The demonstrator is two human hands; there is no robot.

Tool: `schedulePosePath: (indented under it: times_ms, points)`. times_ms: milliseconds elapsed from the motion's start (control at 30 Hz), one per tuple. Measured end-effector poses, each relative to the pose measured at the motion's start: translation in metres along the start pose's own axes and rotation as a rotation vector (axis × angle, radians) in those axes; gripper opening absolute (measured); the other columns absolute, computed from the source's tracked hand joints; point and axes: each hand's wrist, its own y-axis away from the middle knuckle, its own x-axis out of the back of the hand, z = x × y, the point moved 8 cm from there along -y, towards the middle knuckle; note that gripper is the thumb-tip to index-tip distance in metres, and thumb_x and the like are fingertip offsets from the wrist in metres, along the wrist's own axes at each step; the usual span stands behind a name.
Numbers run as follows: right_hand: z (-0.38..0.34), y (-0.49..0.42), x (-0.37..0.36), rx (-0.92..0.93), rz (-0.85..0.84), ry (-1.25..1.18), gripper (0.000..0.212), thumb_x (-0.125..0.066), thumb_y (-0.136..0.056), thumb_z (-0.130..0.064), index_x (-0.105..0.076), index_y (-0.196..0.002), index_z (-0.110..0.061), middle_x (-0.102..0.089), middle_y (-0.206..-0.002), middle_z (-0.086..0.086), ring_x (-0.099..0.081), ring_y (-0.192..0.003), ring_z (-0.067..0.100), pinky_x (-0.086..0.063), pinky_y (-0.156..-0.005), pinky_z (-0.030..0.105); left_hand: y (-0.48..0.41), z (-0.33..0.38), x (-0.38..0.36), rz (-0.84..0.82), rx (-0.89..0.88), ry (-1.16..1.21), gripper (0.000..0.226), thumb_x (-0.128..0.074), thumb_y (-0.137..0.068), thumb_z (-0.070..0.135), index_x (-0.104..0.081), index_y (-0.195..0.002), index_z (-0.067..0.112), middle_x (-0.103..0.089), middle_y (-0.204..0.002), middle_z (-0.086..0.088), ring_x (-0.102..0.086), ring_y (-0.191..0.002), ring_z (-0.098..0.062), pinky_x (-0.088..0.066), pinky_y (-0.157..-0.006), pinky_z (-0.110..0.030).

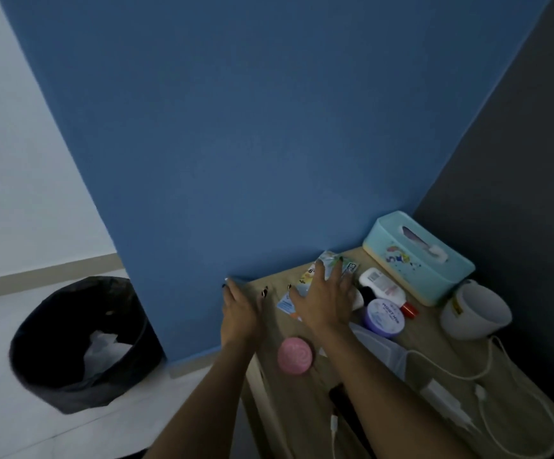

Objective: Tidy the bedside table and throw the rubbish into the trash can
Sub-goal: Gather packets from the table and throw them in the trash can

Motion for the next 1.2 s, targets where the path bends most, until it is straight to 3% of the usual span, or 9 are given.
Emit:
schedulePosePath:
  times_ms: [100,300,433,533,767,900,1033,1200]
  points:
    - [0.000,-0.010,-0.011,-0.035,-0.019,0.063,0.089,-0.052,-0.078,-0.066,-0.023,-0.148,-0.019,-0.008,-0.158,0.023,-0.011,-0.140,0.051,-0.018,-0.110,0.057,-0.011,-0.006,-0.006,0.036,0.052,0.075,0.075,-0.039,-0.099,0.037,0.003,-0.150,0.002,-0.008,-0.159,-0.021,-0.015,-0.146,-0.034,-0.021,-0.116,-0.043]
    - [0.001,-0.020,-0.030,-0.133,-0.076,0.069,0.089,-0.045,-0.078,-0.066,-0.022,-0.150,-0.018,-0.005,-0.156,0.028,-0.012,-0.139,0.053,-0.005,-0.114,0.058,-0.013,-0.018,-0.008,0.172,0.076,0.068,0.062,-0.037,-0.099,0.034,-0.014,-0.147,0.003,-0.034,-0.148,-0.025,-0.040,-0.133,-0.040,-0.037,-0.106,-0.046]
    - [0.000,-0.022,-0.036,-0.179,-0.090,0.061,0.088,-0.044,-0.077,-0.062,-0.022,-0.150,-0.017,-0.006,-0.156,0.028,-0.006,-0.140,0.052,0.002,-0.114,0.060,-0.007,-0.028,-0.004,0.236,0.218,0.034,0.053,-0.037,-0.097,0.043,-0.035,-0.127,0.000,-0.060,-0.118,-0.028,-0.059,-0.106,-0.044,-0.050,-0.086,-0.048]
    - [-0.001,-0.026,-0.040,-0.175,-0.099,0.074,0.084,-0.044,-0.078,-0.060,-0.023,-0.149,-0.020,-0.003,-0.156,0.029,-0.006,-0.141,0.053,0.001,-0.114,0.061,-0.007,-0.026,-0.003,0.228,0.198,-0.024,0.046,-0.034,-0.097,0.044,-0.040,-0.114,0.001,-0.061,-0.112,-0.027,-0.060,-0.102,-0.045,-0.048,-0.082,-0.047]
    - [-0.002,-0.031,-0.052,-0.159,-0.211,0.147,0.075,-0.028,-0.086,-0.062,-0.017,-0.151,-0.025,0.002,-0.159,0.022,0.001,-0.146,0.041,0.003,-0.108,0.069,-0.011,-0.025,-0.005,0.238,0.168,-0.063,0.047,-0.031,-0.098,0.045,-0.041,-0.114,0.002,-0.061,-0.114,-0.026,-0.060,-0.102,-0.044,-0.048,-0.081,-0.047]
    - [-0.004,-0.033,-0.051,-0.167,-0.209,0.141,0.075,-0.030,-0.084,-0.060,-0.020,-0.150,-0.025,-0.002,-0.160,0.018,-0.011,-0.142,0.049,0.005,-0.109,0.069,-0.012,-0.026,-0.005,0.232,0.169,-0.064,0.049,-0.031,-0.097,0.048,-0.040,-0.116,0.004,-0.060,-0.117,-0.022,-0.060,-0.103,-0.043,-0.051,-0.082,-0.048]
    - [-0.005,-0.031,-0.042,-0.178,-0.191,0.101,0.077,-0.039,-0.083,-0.056,-0.023,-0.149,-0.021,-0.006,-0.158,0.024,-0.016,-0.141,0.048,-0.007,-0.114,0.058,-0.013,-0.028,-0.005,0.235,0.168,-0.067,0.050,-0.031,-0.097,0.048,-0.041,-0.117,0.003,-0.059,-0.120,-0.022,-0.060,-0.104,-0.042,-0.050,-0.083,-0.048]
    - [-0.007,-0.035,-0.038,-0.229,-0.254,0.051,0.090,-0.050,-0.078,-0.054,-0.008,-0.152,-0.024,0.003,-0.157,0.026,-0.020,-0.138,0.052,-0.025,-0.107,0.060,-0.013,-0.030,-0.007,0.250,0.162,-0.075,0.050,-0.031,-0.097,0.049,-0.041,-0.116,0.004,-0.061,-0.117,-0.021,-0.060,-0.103,-0.043,-0.051,-0.083,-0.049]
